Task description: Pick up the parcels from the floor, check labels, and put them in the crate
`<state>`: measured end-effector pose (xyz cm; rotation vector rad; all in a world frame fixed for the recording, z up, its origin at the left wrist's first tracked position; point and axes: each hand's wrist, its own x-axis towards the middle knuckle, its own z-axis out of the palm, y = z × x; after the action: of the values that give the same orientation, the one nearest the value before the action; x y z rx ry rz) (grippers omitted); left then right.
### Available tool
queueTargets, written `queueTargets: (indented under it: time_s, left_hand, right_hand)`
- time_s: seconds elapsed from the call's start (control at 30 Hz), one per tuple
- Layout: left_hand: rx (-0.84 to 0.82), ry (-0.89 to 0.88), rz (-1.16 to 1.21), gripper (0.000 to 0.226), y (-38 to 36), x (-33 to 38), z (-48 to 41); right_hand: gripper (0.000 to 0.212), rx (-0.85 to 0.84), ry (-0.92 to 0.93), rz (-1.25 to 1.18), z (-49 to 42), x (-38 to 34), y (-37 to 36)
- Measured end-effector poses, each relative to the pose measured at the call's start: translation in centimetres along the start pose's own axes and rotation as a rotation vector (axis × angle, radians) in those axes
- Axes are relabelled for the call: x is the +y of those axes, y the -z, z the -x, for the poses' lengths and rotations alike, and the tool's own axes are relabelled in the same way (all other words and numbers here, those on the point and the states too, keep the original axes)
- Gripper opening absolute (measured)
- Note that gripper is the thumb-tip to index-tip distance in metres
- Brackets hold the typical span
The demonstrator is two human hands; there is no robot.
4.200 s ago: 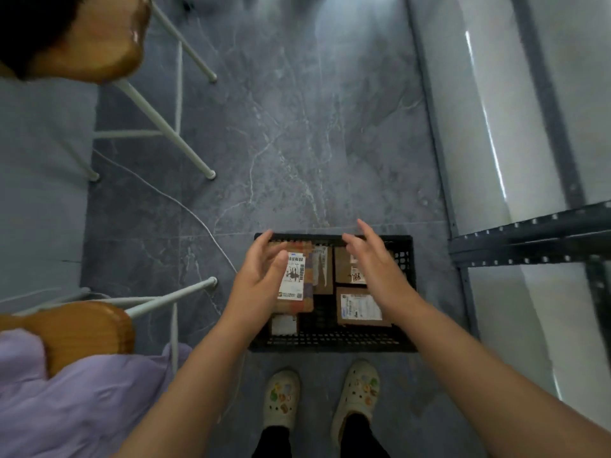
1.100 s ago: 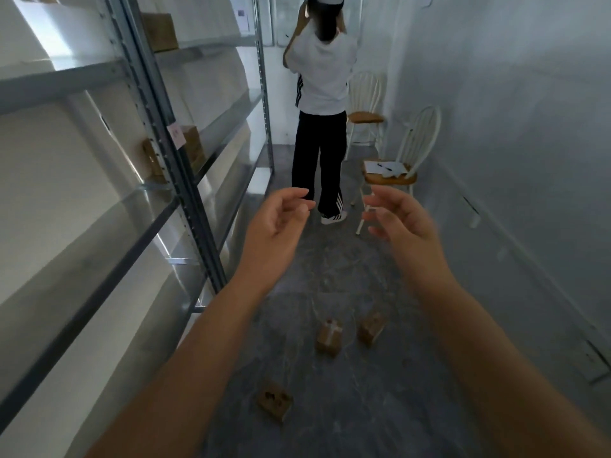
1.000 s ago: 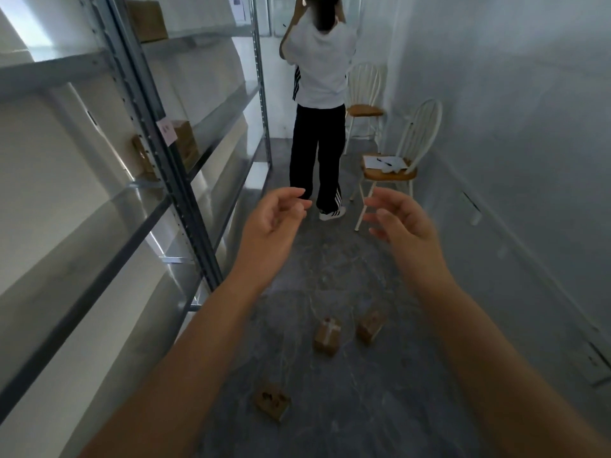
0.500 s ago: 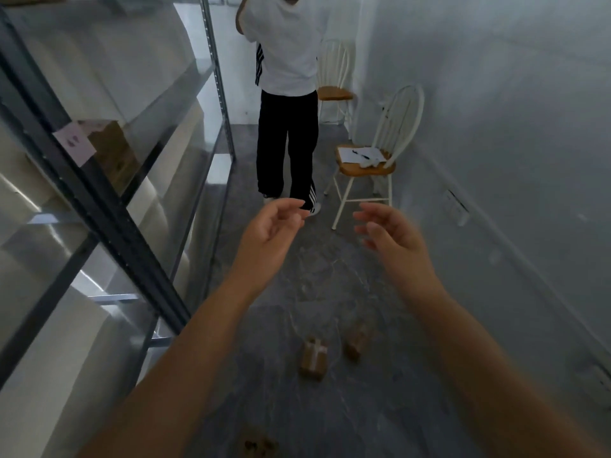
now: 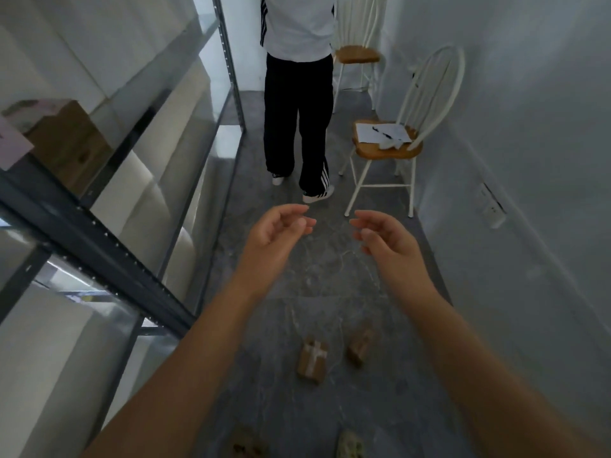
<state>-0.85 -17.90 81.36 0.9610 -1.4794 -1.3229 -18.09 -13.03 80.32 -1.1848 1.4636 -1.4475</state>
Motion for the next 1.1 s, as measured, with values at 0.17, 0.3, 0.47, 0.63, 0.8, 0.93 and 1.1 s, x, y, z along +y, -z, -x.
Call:
queueTargets:
  time_s: [0.17, 0.3, 0.47, 0.63, 0.8, 0.93, 1.1]
  left_hand:
    - [0.056, 0.054, -0.08, 0.02, -1.5, -5.1, -2.8]
    - [0.151, 0.214, -0.093, 0.022, -1.8, -13.7, -3.6]
    - [0.2, 0.38, -0.102, 0.026, -2.3, -27.8, -4.3]
    - [0.197, 0.486, -0.185, 0.019, -2.9, -43.5, -3.3]
    - [0.178, 0.601, -0.236, 0.02, -3.9, -59.2, 0.8]
    - [0.087, 0.675, -0.316, 0.022, -4.4, -70.4, 4.6]
    - [0.086, 0.848, -0.404, 0.041, -5.3, -80.4, 7.8]
  right_hand:
    - [0.027, -0.101, -0.044, 0.004, -4.4, 5.6, 1.5]
    - [0.031, -0.13, -0.165, 0.03, -6.2, 13.1, 1.1]
    - [0.034, -0.15, -0.324, 0.104, -7.1, 26.5, -0.1]
    - [0.034, -0.147, -0.456, 0.136, -6.2, 43.1, -2.2]
    - [0.039, -0.075, -0.565, 0.101, -2.8, 59.2, -4.1]
    - [0.05, -0.039, -0.711, 0.115, 1.1, 70.2, -5.8]
    - [0.064, -0.059, -0.953, 0.089, 5.1, 79.5, -7.2]
